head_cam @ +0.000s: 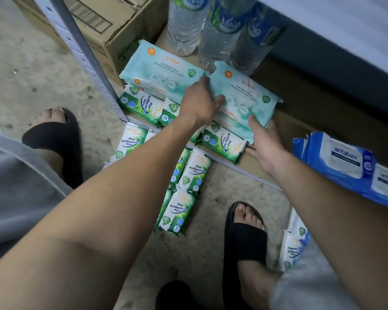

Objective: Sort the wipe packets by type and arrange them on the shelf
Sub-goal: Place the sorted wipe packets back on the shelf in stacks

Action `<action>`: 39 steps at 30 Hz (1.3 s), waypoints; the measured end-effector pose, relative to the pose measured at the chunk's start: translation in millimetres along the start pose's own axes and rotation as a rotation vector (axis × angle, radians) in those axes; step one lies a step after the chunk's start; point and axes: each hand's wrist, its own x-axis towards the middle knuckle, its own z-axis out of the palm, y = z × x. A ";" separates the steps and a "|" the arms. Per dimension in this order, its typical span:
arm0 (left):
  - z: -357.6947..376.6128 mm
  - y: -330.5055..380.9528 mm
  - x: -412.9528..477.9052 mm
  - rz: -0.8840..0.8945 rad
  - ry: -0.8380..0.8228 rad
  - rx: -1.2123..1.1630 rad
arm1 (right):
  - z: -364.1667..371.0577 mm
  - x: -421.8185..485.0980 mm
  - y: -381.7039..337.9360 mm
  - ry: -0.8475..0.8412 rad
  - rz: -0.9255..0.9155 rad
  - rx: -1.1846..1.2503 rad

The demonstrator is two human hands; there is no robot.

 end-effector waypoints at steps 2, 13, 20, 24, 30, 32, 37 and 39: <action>1.2 3.6 2.2 -0.066 -0.070 -0.088 | 1.6 -1.0 0.9 -0.003 0.028 0.043; 3.8 -10.9 -6.2 -0.166 -0.105 -0.348 | 0.2 -0.7 -3.3 -0.014 0.075 0.102; 11.2 -6.5 0.8 -0.142 -0.149 -0.358 | -14.8 7.2 -4.5 -0.041 0.156 0.153; 8.2 -2.4 6.3 -0.162 -0.169 -0.362 | -22.4 7.3 -5.8 -0.054 0.170 0.129; 14.4 -0.5 2.5 -0.181 -0.150 -0.376 | -16.2 9.2 -7.8 -0.048 0.178 0.122; 12.2 -0.9 5.0 -0.200 -0.181 -0.382 | -15.5 10.8 -7.4 -0.063 0.179 0.137; 13.7 -2.8 3.8 -0.237 -0.190 -0.422 | -19.5 12.3 -12.2 -0.095 0.160 0.150; 17.1 -0.8 1.0 -0.244 -0.194 -0.449 | -21.4 11.7 -15.2 -0.091 0.150 0.146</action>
